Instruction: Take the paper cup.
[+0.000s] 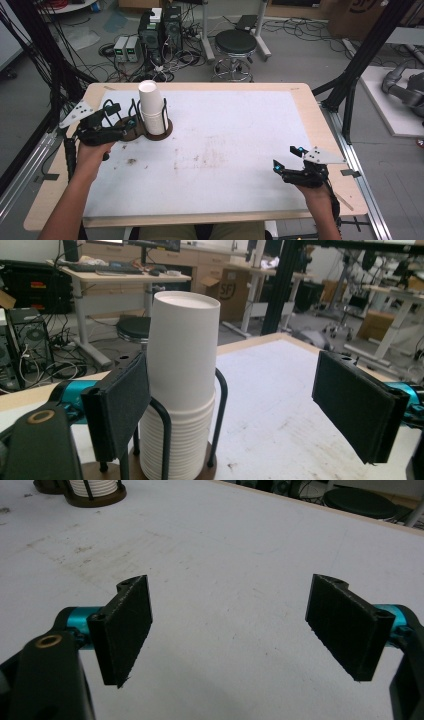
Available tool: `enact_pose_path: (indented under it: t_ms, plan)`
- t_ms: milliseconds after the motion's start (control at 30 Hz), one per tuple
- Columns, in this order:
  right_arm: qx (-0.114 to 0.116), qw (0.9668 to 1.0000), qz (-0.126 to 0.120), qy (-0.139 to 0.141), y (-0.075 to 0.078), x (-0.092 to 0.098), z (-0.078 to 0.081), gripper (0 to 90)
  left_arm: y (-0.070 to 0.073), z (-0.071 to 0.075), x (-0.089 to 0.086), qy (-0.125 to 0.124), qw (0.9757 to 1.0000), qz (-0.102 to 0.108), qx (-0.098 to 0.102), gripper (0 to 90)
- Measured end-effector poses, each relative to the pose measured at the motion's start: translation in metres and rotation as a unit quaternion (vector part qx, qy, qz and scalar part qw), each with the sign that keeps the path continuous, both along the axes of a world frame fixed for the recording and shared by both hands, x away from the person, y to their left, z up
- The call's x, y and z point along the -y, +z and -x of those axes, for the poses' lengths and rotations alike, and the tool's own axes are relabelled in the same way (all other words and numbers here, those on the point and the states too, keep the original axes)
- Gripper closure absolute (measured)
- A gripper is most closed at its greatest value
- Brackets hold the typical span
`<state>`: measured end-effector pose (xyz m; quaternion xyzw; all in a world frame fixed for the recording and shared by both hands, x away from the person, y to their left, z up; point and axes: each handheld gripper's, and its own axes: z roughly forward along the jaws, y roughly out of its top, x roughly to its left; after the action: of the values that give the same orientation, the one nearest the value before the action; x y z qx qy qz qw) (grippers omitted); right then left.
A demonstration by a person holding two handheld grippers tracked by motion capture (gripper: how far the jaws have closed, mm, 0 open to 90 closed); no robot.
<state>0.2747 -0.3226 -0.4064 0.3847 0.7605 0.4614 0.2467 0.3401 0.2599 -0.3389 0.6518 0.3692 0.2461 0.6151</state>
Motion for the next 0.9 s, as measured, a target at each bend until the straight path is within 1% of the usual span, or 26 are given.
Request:
enact_pose_path:
  t_ms: [100, 133, 167, 200, 233, 267, 300, 333, 400, 467, 500, 533, 567, 600, 667, 733, 767, 800, 833, 867, 900]
  plan:
    - [-0.001, 1.0000, 0.000, 0.001, 0.000, 0.000, 0.000, 19.1, 0.007, -0.013, 0.003, -0.001, 0.9999, -0.004, -0.009, 15.7]
    - [-0.001, 1.0000, 0.000, 0.001, 0.000, 0.000, 0.000, 19.1, 0.007, -0.013, 0.003, -0.001, 0.9999, -0.004, -0.009, 15.7]
    - [-0.001, 1.0000, -0.001, -0.001, 0.000, 0.001, 0.000, 19.1, 0.011, -0.021, 0.006, -0.001, 0.9998, -0.009, -0.015, 15.7]
    - [-0.001, 1.0000, -0.001, -0.001, 0.000, 0.001, 0.000, 19.1, 0.011, -0.021, 0.006, -0.001, 0.9998, -0.009, -0.015, 15.7]
    - [-0.003, 1.0000, -0.002, -0.001, -0.001, 0.001, 0.000, 19.0, 0.015, -0.030, 0.010, 0.000, 0.9996, -0.019, -0.020, 15.7]
    - [-0.003, 1.0000, -0.002, -0.001, -0.001, 0.001, 0.000, 19.0, 0.015, -0.030, 0.010, 0.000, 0.9996, -0.019, -0.020, 15.7]
    - [-0.004, 1.0000, 0.000, 0.000, -0.001, 0.001, 0.000, 19.1, 0.020, -0.037, 0.014, -0.002, 0.9995, -0.024, -0.022, 15.7]
    - [-0.004, 1.0000, -0.001, 0.000, -0.001, 0.001, 0.000, 19.1, 0.021, -0.041, 0.016, -0.004, 0.9993, -0.026, -0.025, 15.7]
    - [-0.004, 1.0000, -0.001, 0.000, -0.001, 0.001, 0.000, 19.1, 0.023, -0.048, 0.021, -0.006, 0.9992, -0.024, -0.030, 15.7]
    - [-0.005, 1.0000, -0.002, 0.000, -0.001, 0.001, 0.000, 19.1, 0.024, -0.056, 0.026, -0.002, 0.9988, -0.033, -0.037, 15.7]
    - [-0.005, 1.0000, -0.002, 0.000, -0.001, 0.001, 0.000, 19.1, 0.024, -0.056, 0.026, -0.002, 0.9988, -0.033, -0.037, 15.7]
    - [-0.002, 1.0000, -0.002, 0.001, -0.001, 0.002, 0.000, 19.1, 0.025, -0.060, 0.027, 0.001, 0.9986, -0.035, -0.040, 15.7]
    - [-0.004, 1.0000, -0.003, 0.000, -0.001, 0.002, 0.000, 19.1, 0.025, -0.066, 0.029, 0.010, 0.9981, -0.040, -0.045, 15.8]
    - [-0.002, 1.0000, -0.003, 0.001, -0.001, 0.003, 0.000, 19.1, 0.025, -0.069, 0.030, 0.014, 0.9980, -0.041, -0.047, 15.8]
    - [-0.003, 1.0000, -0.004, 0.000, -0.001, 0.003, 0.000, 19.2, 0.024, -0.074, 0.031, 0.018, 0.9978, -0.040, -0.050, 15.8]
    - [-0.002, 1.0000, -0.004, 0.001, -0.001, 0.003, -0.001, 19.2, 0.022, -0.079, 0.034, 0.021, 0.9967, -0.049, -0.061, 15.8]
    - [-0.005, 1.0000, -0.005, 0.001, -0.001, 0.002, 0.000, 19.2, 0.020, -0.082, 0.036, 0.020, 0.9963, -0.053, -0.064, 15.8]
    - [-0.005, 1.0000, -0.005, 0.001, -0.001, 0.002, 0.000, 19.2, 0.020, -0.082, 0.036, 0.020, 0.9963, -0.053, -0.064, 15.8]
    - [-0.005, 1.0000, -0.004, 0.002, -0.001, 0.003, 0.000, 19.2, 0.018, -0.086, 0.040, 0.022, 0.9952, -0.065, -0.070, 15.8]
    - [-0.005, 1.0000, -0.005, 0.001, -0.001, 0.003, 0.000, 19.2, 0.018, -0.086, 0.040, 0.022, 0.9952, -0.065, -0.070, 15.8]
    - [-0.006, 1.0000, -0.007, 0.000, -0.001, 0.003, 0.000, 19.2, 0.015, -0.090, 0.043, 0.028, 0.9937, -0.077, -0.076, 16.2]
